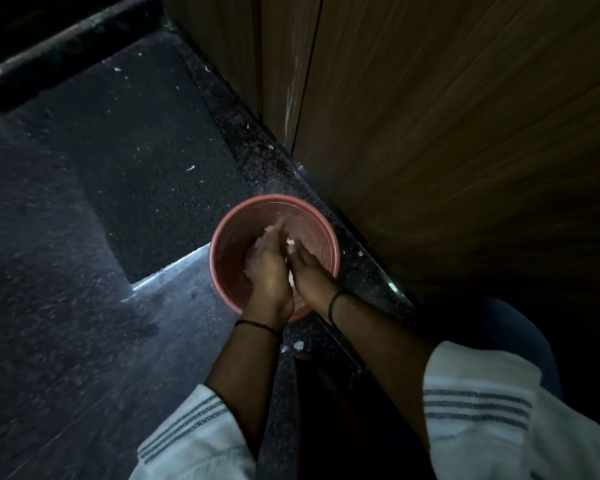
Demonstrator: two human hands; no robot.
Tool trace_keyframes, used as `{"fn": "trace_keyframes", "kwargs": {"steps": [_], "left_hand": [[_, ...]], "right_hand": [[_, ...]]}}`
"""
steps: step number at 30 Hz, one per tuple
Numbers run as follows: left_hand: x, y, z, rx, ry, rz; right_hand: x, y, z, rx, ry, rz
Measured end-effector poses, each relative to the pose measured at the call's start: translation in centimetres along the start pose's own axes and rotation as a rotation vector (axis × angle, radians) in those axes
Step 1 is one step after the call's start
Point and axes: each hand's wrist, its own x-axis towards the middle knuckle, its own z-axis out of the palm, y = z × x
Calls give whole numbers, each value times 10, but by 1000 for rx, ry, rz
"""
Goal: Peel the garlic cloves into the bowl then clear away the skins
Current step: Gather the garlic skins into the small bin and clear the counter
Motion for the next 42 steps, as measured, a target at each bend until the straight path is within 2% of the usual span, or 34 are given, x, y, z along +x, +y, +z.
{"fn": "trace_keyframes", "kwargs": {"steps": [2,4,7,9,11,12,14,16,19,22,24,26,29,33,38,42], "left_hand": [[-5,-14,-1,195,-88,83],[-4,-28,-12,348,-129,8],[8,-31,-30,446,-18,-88],[6,-23,-32,385,76,-151],[-7,-5,-24,344,114,-71],[-13,4,-19,405,126,20],[-25,18,-10,459,134,181],[-38,32,1,394,151,245],[-51,49,20,251,65,192],[-68,67,33,192,-13,166],[-92,83,45,188,-10,263],[-123,98,57,186,-24,429],[-174,121,82,150,-131,575],[-246,138,120,90,-379,709],[-333,140,164,70,-684,841],[-397,129,204,124,-814,1012]], "right_hand": [[-7,-17,-2,297,-30,67],[-15,-33,-5,506,-22,-19],[-16,-34,-5,270,120,-315],[-15,-27,-9,93,207,-352],[-19,-23,-17,38,287,-257],[-23,-22,-23,-15,331,-239],[-33,-25,-34,-153,421,-286],[-48,-34,-43,-153,449,-353],[-64,-53,-57,-93,414,-397],[-85,-66,-73,144,325,-387],[-102,-69,-86,185,351,-439],[-127,-76,-99,163,458,-549],[-180,-88,-121,157,592,-760],[-260,-96,-154,214,782,-1047],[-348,-86,-205,341,948,-1182],[-414,-66,-250,409,1080,-1251]]}}
